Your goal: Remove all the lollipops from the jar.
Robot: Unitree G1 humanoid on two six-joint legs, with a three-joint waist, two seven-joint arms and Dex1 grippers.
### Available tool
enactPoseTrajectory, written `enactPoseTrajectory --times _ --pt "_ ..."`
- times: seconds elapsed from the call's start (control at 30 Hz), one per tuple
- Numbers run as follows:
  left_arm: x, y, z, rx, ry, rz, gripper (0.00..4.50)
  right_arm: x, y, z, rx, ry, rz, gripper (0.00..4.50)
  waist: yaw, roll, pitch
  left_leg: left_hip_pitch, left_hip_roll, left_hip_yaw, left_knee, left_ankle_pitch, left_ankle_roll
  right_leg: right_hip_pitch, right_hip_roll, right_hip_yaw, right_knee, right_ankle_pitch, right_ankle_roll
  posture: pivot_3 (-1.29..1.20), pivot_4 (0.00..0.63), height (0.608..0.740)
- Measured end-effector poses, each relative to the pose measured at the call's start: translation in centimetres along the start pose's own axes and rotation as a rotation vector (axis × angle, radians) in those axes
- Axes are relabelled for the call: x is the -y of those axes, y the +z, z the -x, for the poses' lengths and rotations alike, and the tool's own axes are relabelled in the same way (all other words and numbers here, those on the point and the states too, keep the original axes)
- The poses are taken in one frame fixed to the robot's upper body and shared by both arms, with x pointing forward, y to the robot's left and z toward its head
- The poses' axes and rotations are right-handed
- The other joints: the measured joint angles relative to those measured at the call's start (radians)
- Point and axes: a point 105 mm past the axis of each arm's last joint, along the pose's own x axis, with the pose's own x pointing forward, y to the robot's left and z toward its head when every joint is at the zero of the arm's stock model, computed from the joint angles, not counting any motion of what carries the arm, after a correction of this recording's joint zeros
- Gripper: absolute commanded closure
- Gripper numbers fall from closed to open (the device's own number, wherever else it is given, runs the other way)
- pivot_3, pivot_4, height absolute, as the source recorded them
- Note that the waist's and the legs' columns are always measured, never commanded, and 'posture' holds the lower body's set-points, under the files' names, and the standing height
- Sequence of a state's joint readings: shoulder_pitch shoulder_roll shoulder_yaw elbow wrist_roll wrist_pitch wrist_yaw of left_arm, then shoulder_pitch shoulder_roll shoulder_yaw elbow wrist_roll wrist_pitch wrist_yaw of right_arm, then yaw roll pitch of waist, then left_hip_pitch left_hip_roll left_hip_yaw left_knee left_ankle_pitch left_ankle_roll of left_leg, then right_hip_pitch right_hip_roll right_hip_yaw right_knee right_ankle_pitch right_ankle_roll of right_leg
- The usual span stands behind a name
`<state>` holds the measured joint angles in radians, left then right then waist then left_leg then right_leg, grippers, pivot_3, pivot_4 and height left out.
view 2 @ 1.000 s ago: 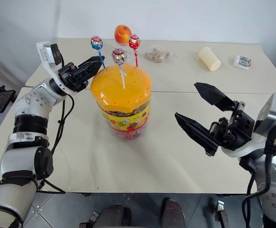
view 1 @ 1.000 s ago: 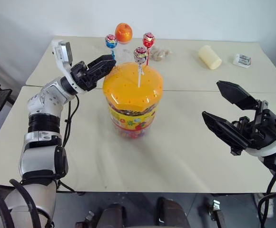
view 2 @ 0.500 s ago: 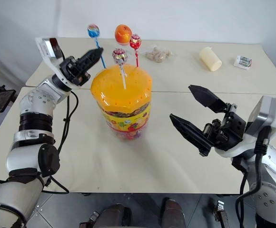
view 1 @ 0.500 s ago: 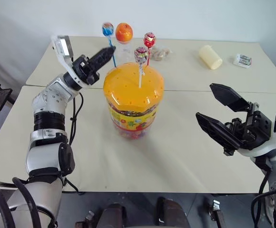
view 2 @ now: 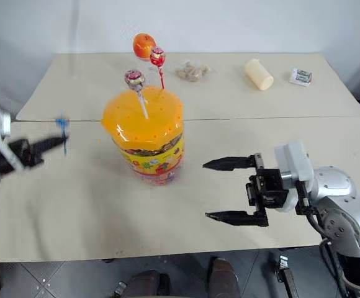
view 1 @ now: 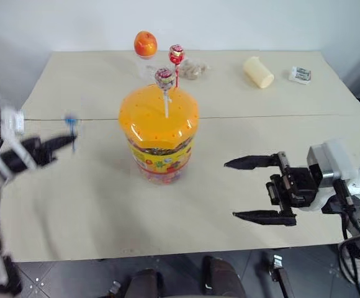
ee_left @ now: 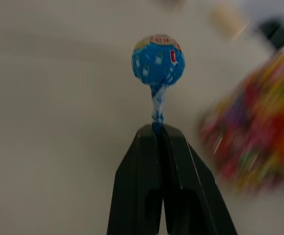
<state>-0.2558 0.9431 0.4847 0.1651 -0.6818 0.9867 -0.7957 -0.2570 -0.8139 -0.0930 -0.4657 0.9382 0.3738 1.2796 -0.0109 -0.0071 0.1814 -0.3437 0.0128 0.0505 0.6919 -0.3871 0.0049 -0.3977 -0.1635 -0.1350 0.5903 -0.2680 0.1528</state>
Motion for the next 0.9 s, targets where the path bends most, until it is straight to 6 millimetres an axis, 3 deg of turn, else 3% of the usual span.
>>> enactPoseTrajectory --times 0.17,0.27,0.3,0.37,0.57,0.67,0.8,0.9 --pt "-0.1 -2.0 4.1 -0.039 0.140 -0.018 4.45 0.0 -1.3 -0.3 -0.015 0.042 -0.027 0.00 0.034 0.000 0.000 -0.007 0.000 -0.006 0.011 -0.003 0.000 0.000 0.000 0.001 0.000 0.000 0.000 0.00 0.150 0.740" --pt "0.0 -4.6 5.3 -0.109 0.181 -0.012 4.45 0.6 -1.5 -0.1 -0.005 0.020 -0.033 0.00 0.035 0.002 0.001 -0.007 0.000 -0.005 0.011 -0.003 0.000 0.000 0.001 0.000 0.000 0.000 0.000 0.00 0.150 0.740" --pt "0.0 -5.4 5.5 -0.132 0.185 -0.003 4.02 0.7 -1.5 0.0 -0.010 0.016 -0.030 0.00 0.034 0.003 0.001 -0.007 0.001 -0.005 0.011 -0.003 0.000 0.000 0.002 0.000 0.000 0.000 0.000 0.00 0.150 0.740" --pt "-0.1 -6.0 5.5 -0.139 0.188 0.004 3.59 0.9 -1.4 0.0 -0.013 0.011 -0.027 0.00 0.035 0.003 0.001 -0.007 0.002 -0.005 0.011 -0.004 -0.001 0.000 0.003 0.000 0.000 0.000 0.000 0.00 0.150 0.740" --pt "-0.6 -4.4 5.1 -0.053 0.198 -0.082 1.75 1.9 -0.9 -0.1 0.037 -0.076 -0.007 0.00 0.033 0.003 0.001 -0.007 0.001 -0.003 0.010 -0.004 -0.001 -0.001 0.003 0.000 0.000 0.000 0.000 0.00 0.150 0.740" --pt "1.1 -3.2 4.5 0.063 0.039 -0.149 0.90 3.3 0.7 -0.1 0.093 -0.152 0.036 0.00 0.032 0.003 0.001 -0.007 0.002 -0.001 0.010 -0.004 -0.001 -0.003 0.003 0.001 0.000 0.000 0.000 0.00 0.150 0.740" --pt "3.9 -0.3 4.8 0.237 -0.168 -0.259 0.90 5.3 3.9 -0.8 0.180 -0.235 0.071 0.00 0.025 0.003 0.001 -0.008 0.003 0.000 0.009 -0.004 -0.001 -0.006 0.003 0.001 0.001 0.000 0.000 0.00 0.150 0.740" --pt "5.8 2.0 5.3 0.365 -0.294 -0.284 0.90 6.4 4.7 -1.6 0.157 -0.271 0.073 0.00 0.020 0.003 0.001 -0.008 0.002 0.001 0.009 -0.004 -0.001 -0.007 0.003 0.002 0.002 0.000 0.000 0.00 0.150 0.740"
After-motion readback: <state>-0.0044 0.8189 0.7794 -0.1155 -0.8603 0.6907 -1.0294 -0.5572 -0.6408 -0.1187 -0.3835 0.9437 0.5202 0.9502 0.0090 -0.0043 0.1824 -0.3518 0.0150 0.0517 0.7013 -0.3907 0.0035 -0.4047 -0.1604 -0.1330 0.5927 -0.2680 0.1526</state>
